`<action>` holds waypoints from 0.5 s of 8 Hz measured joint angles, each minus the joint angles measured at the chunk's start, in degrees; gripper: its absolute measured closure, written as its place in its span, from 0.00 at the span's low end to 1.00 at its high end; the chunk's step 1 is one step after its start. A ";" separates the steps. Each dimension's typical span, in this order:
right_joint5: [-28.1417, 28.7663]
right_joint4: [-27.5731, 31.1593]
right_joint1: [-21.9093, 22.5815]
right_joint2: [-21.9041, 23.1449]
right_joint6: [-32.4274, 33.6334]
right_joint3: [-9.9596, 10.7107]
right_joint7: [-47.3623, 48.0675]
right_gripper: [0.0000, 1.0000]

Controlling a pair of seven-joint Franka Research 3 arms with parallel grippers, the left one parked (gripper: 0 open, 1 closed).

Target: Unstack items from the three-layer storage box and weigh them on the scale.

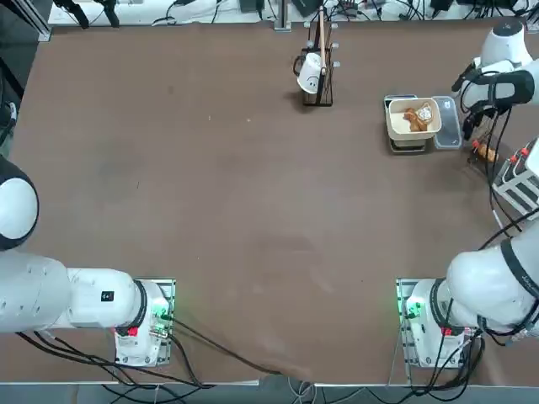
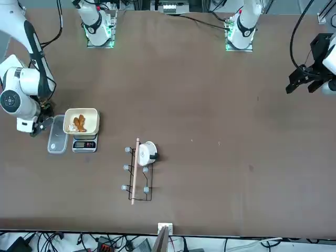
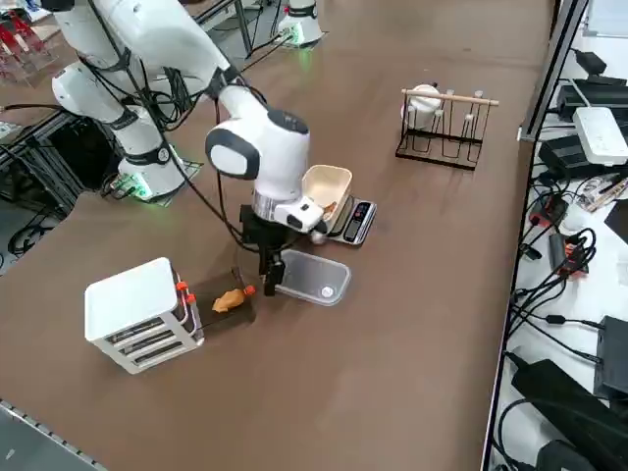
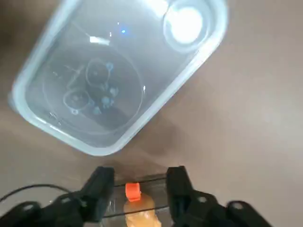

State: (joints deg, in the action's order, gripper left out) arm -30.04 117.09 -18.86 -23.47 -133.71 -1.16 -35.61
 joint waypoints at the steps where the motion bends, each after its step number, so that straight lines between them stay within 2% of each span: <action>1: 0.30 -1.23 0.25 1.61 4.07 -1.04 0.01 0.07; 2: 0.37 -2.47 0.20 3.29 9.08 -1.29 -0.98 0.07; 4: 0.47 -2.63 -3.18 4.70 11.82 -0.80 -6.24 0.13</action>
State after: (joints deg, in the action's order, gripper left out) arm -29.57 114.46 -22.04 -18.77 -121.89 -1.96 -41.85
